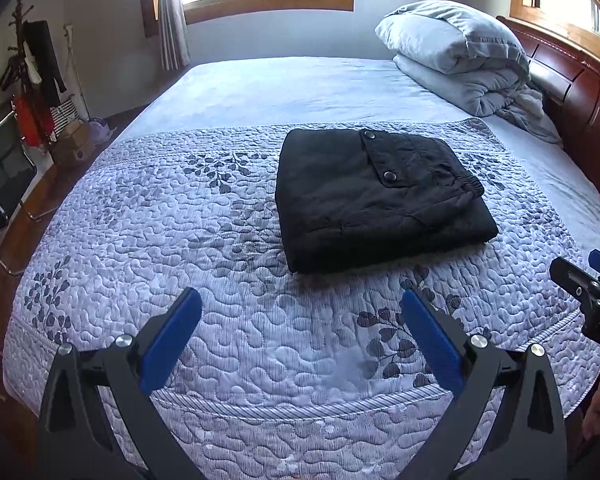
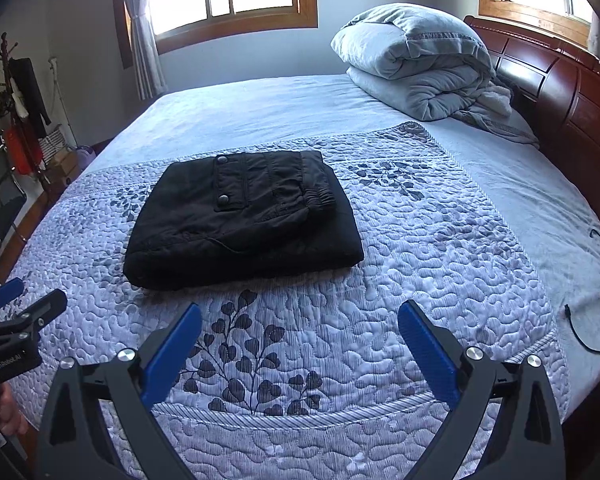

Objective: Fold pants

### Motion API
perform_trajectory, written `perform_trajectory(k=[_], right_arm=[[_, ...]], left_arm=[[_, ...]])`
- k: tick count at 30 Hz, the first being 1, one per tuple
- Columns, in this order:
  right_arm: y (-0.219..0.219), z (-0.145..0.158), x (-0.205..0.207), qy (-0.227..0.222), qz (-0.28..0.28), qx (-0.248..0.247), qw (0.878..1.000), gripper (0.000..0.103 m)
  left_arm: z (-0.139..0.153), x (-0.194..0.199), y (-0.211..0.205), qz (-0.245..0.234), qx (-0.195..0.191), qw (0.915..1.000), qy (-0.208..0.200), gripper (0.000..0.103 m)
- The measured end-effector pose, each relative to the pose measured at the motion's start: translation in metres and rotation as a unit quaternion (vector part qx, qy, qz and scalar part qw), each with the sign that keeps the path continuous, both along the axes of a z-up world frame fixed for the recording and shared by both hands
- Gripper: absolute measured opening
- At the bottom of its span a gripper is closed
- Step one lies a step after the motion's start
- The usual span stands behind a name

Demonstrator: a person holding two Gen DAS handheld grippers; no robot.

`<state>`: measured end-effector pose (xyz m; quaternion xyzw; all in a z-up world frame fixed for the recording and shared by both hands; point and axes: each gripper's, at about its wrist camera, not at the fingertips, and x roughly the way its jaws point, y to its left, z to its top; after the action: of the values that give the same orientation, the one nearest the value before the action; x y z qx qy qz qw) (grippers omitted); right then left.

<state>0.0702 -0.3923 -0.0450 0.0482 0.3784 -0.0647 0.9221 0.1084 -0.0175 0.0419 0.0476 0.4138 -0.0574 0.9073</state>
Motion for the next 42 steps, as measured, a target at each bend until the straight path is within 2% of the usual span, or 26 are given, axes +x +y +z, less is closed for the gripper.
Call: perform_trajectory(k=[42], right_arm=[[-0.002,-0.012,0.005,0.013,0.001,0.002,1.0,0.099]], left_arm=[[0.0,0.002,-0.002,-0.003,-0.011,0.9999,0.001,0.1]])
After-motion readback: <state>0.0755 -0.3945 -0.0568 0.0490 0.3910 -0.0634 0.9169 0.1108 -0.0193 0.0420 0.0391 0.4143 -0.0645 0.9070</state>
